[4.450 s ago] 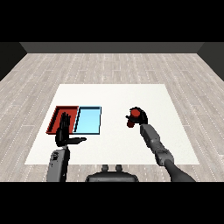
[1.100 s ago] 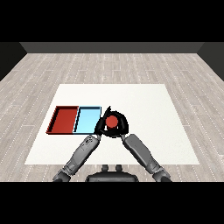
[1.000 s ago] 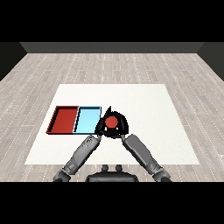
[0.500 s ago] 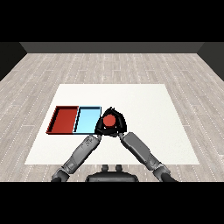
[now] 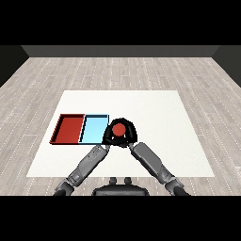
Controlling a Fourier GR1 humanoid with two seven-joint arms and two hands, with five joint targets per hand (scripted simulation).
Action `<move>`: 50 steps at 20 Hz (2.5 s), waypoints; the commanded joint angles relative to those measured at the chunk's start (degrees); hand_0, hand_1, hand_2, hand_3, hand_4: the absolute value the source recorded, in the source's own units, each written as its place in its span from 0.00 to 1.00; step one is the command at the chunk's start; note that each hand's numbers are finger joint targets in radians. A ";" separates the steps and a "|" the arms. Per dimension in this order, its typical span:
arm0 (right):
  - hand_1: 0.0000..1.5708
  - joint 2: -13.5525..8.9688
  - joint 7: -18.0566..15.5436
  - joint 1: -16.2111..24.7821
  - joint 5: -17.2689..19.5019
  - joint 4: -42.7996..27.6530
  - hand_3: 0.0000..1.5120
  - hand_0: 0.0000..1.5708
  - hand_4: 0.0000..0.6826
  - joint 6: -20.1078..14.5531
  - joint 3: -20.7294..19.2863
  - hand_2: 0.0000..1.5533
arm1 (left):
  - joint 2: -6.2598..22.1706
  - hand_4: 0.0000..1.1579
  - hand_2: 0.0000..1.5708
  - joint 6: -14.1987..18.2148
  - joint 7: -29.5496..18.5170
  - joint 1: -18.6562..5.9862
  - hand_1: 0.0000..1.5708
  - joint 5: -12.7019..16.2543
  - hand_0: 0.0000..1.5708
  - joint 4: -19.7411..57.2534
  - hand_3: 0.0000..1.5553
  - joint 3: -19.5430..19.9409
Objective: Pick the red can and put it in the red box
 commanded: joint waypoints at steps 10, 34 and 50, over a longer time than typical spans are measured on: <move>0.95 1.35 -3.64 -1.14 -2.07 2.37 0.92 0.95 0.80 -0.44 1.60 0.94 | -2.15 0.80 0.97 2.43 -2.77 -0.41 1.00 2.14 1.00 1.58 0.92 -2.03; 0.00 -5.00 11.94 5.47 9.43 -23.06 0.00 0.00 0.00 3.34 -9.42 0.00 | -0.47 0.98 1.00 -2.65 -2.66 6.36 1.00 0.78 1.00 -2.64 0.96 2.58; 0.00 -11.01 6.41 14.31 1.63 -21.92 0.00 0.00 0.00 13.57 -28.05 0.00 | 11.91 0.96 1.00 -5.37 2.46 7.47 1.00 -3.44 1.00 -12.79 0.94 13.11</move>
